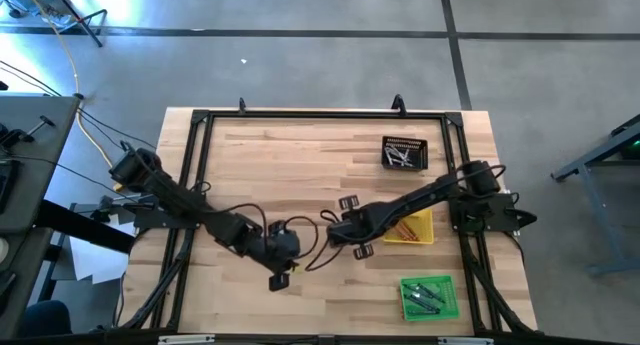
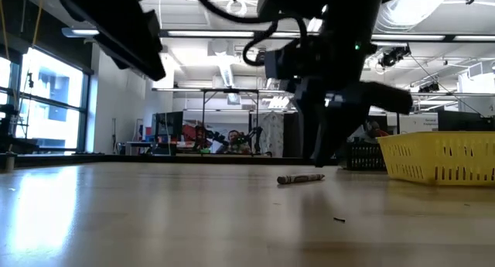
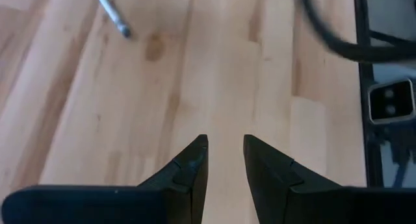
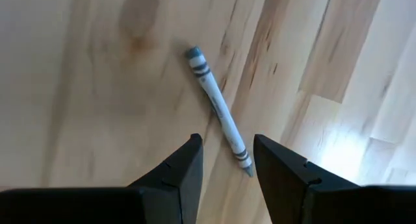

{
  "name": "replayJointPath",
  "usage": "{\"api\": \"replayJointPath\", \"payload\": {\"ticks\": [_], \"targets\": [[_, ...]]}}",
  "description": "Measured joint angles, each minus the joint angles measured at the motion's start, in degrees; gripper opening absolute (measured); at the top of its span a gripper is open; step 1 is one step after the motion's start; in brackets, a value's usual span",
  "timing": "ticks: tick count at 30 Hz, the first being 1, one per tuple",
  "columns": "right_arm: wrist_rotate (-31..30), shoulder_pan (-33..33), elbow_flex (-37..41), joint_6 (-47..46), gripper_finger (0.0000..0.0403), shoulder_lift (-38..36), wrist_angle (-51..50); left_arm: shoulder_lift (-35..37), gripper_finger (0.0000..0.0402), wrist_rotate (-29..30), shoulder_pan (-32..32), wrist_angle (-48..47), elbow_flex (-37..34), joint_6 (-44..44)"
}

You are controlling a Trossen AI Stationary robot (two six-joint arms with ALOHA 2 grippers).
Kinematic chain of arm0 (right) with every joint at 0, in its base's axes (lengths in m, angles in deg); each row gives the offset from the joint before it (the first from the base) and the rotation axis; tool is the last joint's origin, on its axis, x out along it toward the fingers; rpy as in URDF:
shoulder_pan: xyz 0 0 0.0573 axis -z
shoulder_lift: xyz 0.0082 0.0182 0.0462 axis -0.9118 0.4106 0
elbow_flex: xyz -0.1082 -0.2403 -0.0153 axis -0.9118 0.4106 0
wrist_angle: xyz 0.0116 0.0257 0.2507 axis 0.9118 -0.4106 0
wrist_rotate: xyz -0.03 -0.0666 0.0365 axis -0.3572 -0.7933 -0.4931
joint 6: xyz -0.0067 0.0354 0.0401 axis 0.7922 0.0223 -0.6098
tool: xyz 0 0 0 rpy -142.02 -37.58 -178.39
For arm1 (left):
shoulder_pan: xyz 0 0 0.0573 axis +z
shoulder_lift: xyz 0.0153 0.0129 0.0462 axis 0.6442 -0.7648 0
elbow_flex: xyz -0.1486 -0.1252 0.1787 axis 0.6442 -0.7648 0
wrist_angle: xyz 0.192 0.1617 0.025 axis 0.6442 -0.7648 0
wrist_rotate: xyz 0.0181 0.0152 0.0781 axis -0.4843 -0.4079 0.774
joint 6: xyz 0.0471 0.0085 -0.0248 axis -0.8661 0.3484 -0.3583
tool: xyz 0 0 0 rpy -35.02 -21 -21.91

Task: Sort crayons
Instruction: Put the gray crayon into the black basket

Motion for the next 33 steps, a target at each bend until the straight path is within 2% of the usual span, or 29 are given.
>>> {"api": "replayJointPath", "payload": {"ticks": [6,18,25,29,33], "targets": [[1.8,2.1,0.0,2.6,0.0131,1.7,0.5,0.0,0.0088,0.0,-2.7,-0.2,0.0,0.1],[15.3,7.6,0.1,6.7,0.0130,2.8,3.4,0.0,0.0088,0.0,-4.0,-0.3,0.0,0.6],[15.7,8.4,-0.2,6.6,0.0127,4.6,4.0,0.0,0.0088,0.0,-4.0,-0.7,0.0,0.5],[15.6,8.7,-0.2,4.6,0.0095,4.9,4.2,0.0,0.0087,0.0,-4.0,-0.7,0.0,0.5],[16.9,9.5,-0.2,1.7,0.0022,5.0,2.7,0.0,0.0087,0.0,-4.0,-0.7,0.0,0.5]]}}
